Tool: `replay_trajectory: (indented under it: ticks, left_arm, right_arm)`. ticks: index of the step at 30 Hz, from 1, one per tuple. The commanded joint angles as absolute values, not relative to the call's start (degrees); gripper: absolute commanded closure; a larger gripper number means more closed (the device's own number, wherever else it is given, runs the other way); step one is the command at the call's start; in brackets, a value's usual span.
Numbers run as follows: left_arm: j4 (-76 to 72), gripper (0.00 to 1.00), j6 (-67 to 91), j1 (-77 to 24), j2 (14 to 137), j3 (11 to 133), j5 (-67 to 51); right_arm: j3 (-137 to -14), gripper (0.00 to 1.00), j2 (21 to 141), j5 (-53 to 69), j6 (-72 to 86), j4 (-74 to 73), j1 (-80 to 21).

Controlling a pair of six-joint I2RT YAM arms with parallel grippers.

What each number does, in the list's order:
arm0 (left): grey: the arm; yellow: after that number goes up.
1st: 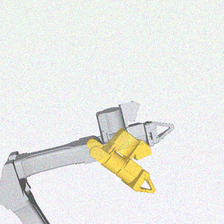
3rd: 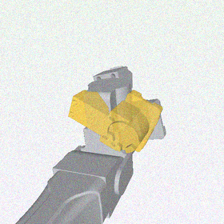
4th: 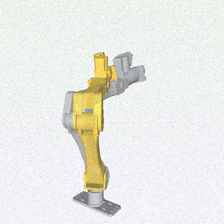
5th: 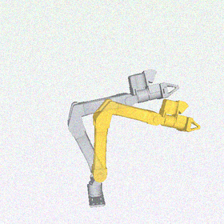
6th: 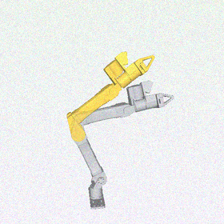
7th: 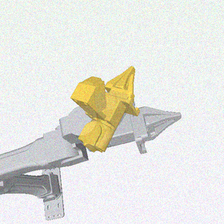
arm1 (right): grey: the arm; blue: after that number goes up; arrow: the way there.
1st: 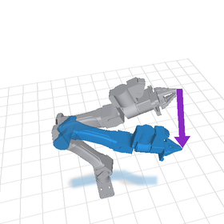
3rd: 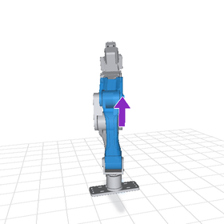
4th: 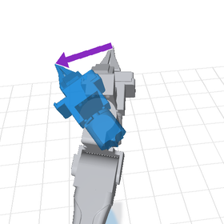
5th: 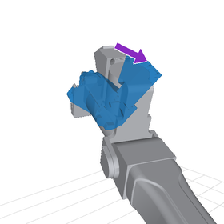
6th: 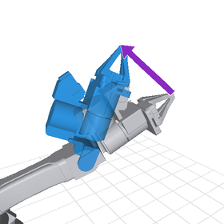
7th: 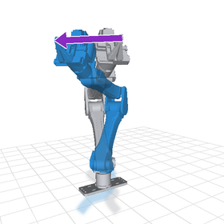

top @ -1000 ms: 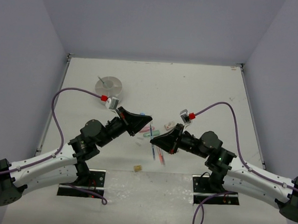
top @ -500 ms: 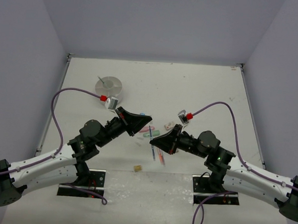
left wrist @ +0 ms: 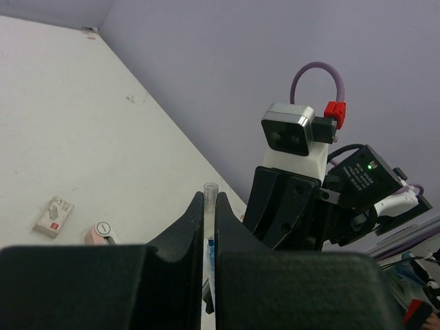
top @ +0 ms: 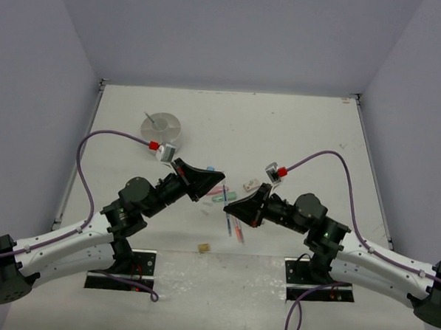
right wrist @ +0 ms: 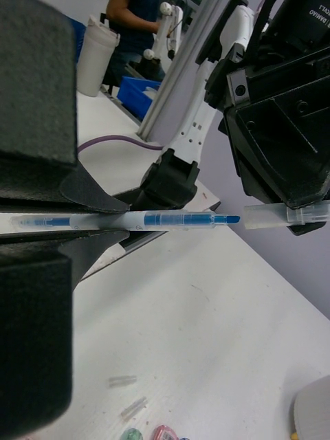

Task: Sort the stationery into containers
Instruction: Close the pen cap on the pen.

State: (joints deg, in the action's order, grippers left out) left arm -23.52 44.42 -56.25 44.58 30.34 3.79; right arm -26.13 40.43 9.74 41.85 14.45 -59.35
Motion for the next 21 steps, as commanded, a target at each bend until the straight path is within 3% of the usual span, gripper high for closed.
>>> replay_trajectory:
  ticks: [1,21]
  left_arm:
    - [-25.6,1.0,45.0,-56.0,44.0,30.0,3.3]
    - [-26.3,1.0,48.1,-56.0,45.9,29.4,1.0]
  right_arm:
    - [-28.9,1.0,40.0,8.3,40.5,14.5,-59.7]
    - [-32.8,1.0,41.5,2.1,37.2,13.6,-59.7]
